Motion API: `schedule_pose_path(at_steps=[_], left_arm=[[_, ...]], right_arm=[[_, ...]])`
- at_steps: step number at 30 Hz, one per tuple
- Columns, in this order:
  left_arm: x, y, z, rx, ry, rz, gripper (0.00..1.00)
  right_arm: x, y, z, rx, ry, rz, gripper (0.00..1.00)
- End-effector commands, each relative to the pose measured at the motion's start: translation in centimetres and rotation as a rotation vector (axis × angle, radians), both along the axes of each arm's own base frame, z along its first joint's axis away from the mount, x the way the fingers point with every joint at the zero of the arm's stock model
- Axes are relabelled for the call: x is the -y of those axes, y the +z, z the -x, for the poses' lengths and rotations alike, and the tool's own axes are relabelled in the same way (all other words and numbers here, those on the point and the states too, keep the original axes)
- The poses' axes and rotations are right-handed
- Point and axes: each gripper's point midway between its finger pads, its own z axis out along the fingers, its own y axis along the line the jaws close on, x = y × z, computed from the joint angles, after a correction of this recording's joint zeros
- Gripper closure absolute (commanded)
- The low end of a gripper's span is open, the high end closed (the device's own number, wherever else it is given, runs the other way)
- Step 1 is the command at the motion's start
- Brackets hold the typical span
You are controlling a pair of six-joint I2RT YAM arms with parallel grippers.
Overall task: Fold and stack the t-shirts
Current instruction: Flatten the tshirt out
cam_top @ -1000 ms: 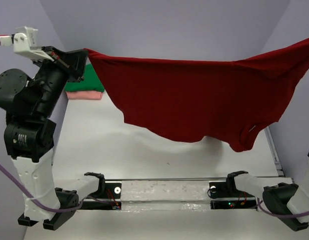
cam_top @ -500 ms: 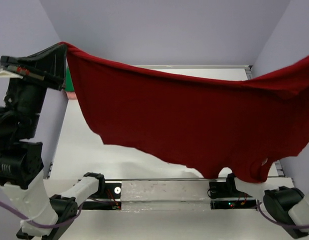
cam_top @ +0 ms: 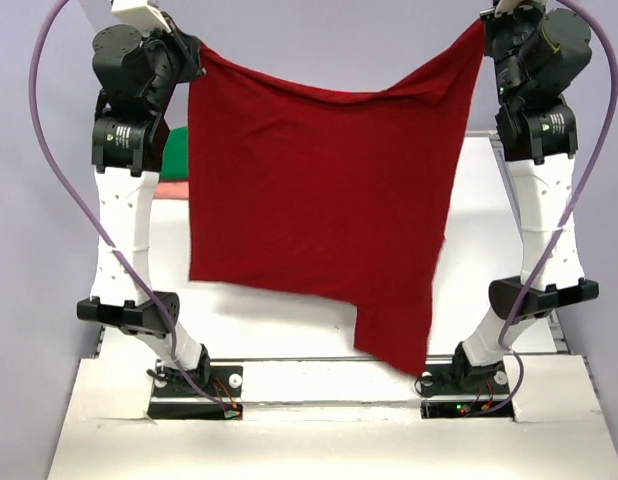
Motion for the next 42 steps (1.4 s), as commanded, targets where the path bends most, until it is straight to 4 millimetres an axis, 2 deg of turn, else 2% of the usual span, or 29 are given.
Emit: schedule_pose_path(at_steps=[1,2,3,6,7,8,9,10,11,12,13,15,17,20,23,27,30,31,32,33,34,35,36,37,38,39,40,41,42], left_arm=[[-2.3,9.8,8.5,0.290,0.042,0.008,1.00],[-2.4,10.0,9.1,0.299,0.044,0.009,1.00],[-2.6,10.3,10.6,0.317,0.044,0.016,1.00],[-2.6,11.0,13.4,0.361,0.026,0.022,1.00],[-2.7,11.1,15.4,0.382,0.016,0.026,1.00],[-2.5,11.7,16.7,0.425,-0.005,0.024,1.00],[-2.6,11.8,17.9,0.443,-0.011,0.026,1.00],[-2.8,12.1,20.2,0.474,-0.017,0.029,1.00],[-2.6,12.5,21.5,0.503,-0.031,0.023,1.00],[-2.6,12.0,22.0,0.507,-0.039,0.020,1.00],[-2.8,12.8,24.8,0.562,-0.043,0.022,1.00],[-3.1,13.3,27.3,0.611,-0.048,0.025,1.00],[-3.3,13.4,28.2,0.620,-0.044,0.037,1.00],[-3.3,13.4,29.3,0.628,-0.053,0.042,1.00],[-3.1,13.2,29.1,0.615,-0.063,0.044,1.00],[-3.0,12.4,26.9,0.569,-0.059,0.059,1.00],[-2.6,11.0,23.3,0.498,-0.057,0.072,1.00],[-2.4,9.5,20.7,0.443,-0.051,0.078,1.00],[-2.4,9.1,19.5,0.437,-0.043,0.086,1.00],[-2.4,8.1,18.1,0.405,-0.031,0.088,1.00],[-2.1,6.0,15.3,0.341,-0.027,0.090,1.00],[-2.0,5.4,14.0,0.337,-0.022,0.094,1.00],[-1.9,4.3,12.5,0.310,-0.014,0.094,1.00],[-1.5,2.4,10.0,0.282,-0.016,0.092,1.00],[-1.5,0.4,8.4,0.233,-0.005,0.088,1.00],[-1.2,-2.3,5.9,0.187,-0.004,0.099,1.00],[-1.0,-2.5,5.0,0.221,-0.006,0.106,1.00],[-0.9,-4.0,3.7,0.204,-0.003,0.109,1.00],[-0.9,-8.3,1.1,0.127,0.012,0.105,1.00]], right_arm=[[2.4,10.7,11.6,0.333,-0.014,-0.025,1.00],[2.4,10.4,11.7,0.322,-0.010,-0.022,1.00],[2.8,11.1,14.0,0.349,-0.009,-0.030,1.00],[2.5,10.5,15.9,0.345,0.036,-0.032,1.00],[2.4,10.6,17.2,0.360,0.057,-0.038,1.00],[2.8,11.9,21.5,0.429,0.077,-0.048,1.00],[2.0,11.1,21.8,0.421,0.130,-0.044,1.00],[1.7,11.3,23.4,0.443,0.163,-0.043,1.00],[1.7,12.1,27.4,0.508,0.208,-0.045,1.00],[1.5,11.8,28.2,0.512,0.234,-0.054,1.00],[1.5,11.9,29.5,0.531,0.248,-0.059,1.00],[0.8,12.0,32.6,0.576,0.316,-0.035,1.00],[0.7,12.3,34.5,0.619,0.338,-0.027,1.00],[0.6,12.8,36.1,0.636,0.368,-0.031,1.00],[0.5,12.8,36.3,0.633,0.376,-0.027,1.00],[0.4,12.8,34.6,0.595,0.363,-0.035,1.00],[0.7,12.5,31.0,0.548,0.303,-0.024,1.00],[0.8,12.2,29.5,0.527,0.276,-0.022,1.00],[0.7,11.7,26.7,0.492,0.249,-0.015,1.00],[1.4,11.2,24.9,0.466,0.187,-0.010,1.00],[1.3,10.4,22.8,0.445,0.165,-0.006,1.00],[1.3,9.1,19.5,0.394,0.125,0.017,1.00],[0.9,8.1,17.4,0.362,0.126,0.022,1.00],[0.7,6.8,15.0,0.331,0.109,0.036,1.00],[0.5,5.8,13.0,0.303,0.102,0.042,1.00],[0.0,3.4,9.2,0.235,0.085,0.072,1.00],[0.4,1.9,6.8,0.209,0.060,0.081,1.00],[0.4,0.1,4.5,0.177,0.054,0.088,1.00],[0.2,-2.8,0.9,0.113,0.046,0.103,1.00]])
